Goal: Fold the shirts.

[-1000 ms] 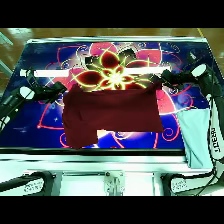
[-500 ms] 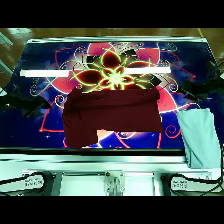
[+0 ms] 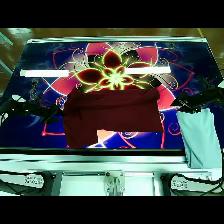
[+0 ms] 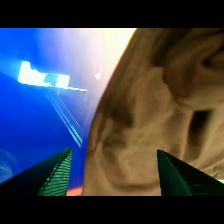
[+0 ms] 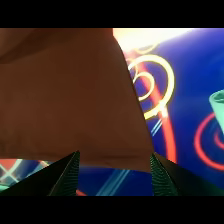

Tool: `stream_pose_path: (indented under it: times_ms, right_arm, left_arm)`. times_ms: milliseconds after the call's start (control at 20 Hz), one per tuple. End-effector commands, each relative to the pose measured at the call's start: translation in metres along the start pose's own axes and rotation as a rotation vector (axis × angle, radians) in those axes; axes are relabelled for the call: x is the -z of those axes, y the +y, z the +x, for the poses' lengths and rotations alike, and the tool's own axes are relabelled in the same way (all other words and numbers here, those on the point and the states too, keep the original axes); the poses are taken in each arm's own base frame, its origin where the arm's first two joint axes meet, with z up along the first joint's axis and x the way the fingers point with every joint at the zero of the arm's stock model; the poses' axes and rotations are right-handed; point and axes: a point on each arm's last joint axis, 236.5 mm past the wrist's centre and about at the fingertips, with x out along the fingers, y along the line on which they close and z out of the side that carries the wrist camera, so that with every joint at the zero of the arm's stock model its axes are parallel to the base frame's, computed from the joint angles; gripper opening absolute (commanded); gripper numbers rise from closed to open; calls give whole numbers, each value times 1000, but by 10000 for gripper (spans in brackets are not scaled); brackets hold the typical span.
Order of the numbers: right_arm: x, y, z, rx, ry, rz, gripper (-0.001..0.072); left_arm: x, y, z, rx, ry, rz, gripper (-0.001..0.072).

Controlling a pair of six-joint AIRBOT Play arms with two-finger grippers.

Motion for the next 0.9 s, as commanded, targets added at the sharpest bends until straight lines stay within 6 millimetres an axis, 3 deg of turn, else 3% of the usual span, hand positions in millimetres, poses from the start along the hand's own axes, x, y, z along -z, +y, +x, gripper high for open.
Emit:
stream_pose_path:
  times_ms: [0,100,200,250,300,400,500,700,750,850]
  right_arm:
    - [1,-1,2,-1,3,-4,551]
    - [-2,-1,2,2,-12,-3,552]
    - [-2,-7,2,23,-10,1,555]
    - [6,-16,3,60,19,13,638]
    - [22,-30,6,93,77,36,676]
    - [60,-43,18,55,195,120,676]
    - [81,-45,39,-21,225,219,673]
    - [83,-46,76,-17,164,270,668]
    - [82,-46,83,-8,155,263,617]
    - [87,-39,99,-14,194,257,613]
  left_arm:
    - [2,1,16,13,26,0,594]
    - [1,0,18,14,20,5,589]
    - [-1,-1,21,9,15,11,361]
    - [-1,-1,21,9,14,12,204]
    - [-1,-2,20,11,17,14,93]
    - [2,-7,16,23,40,56,37]
    - [5,-14,10,38,65,98,37]
    - [9,-25,-3,49,64,136,36]
    - [8,-27,-7,49,53,142,36]
    - [7,-31,-12,49,38,151,36]
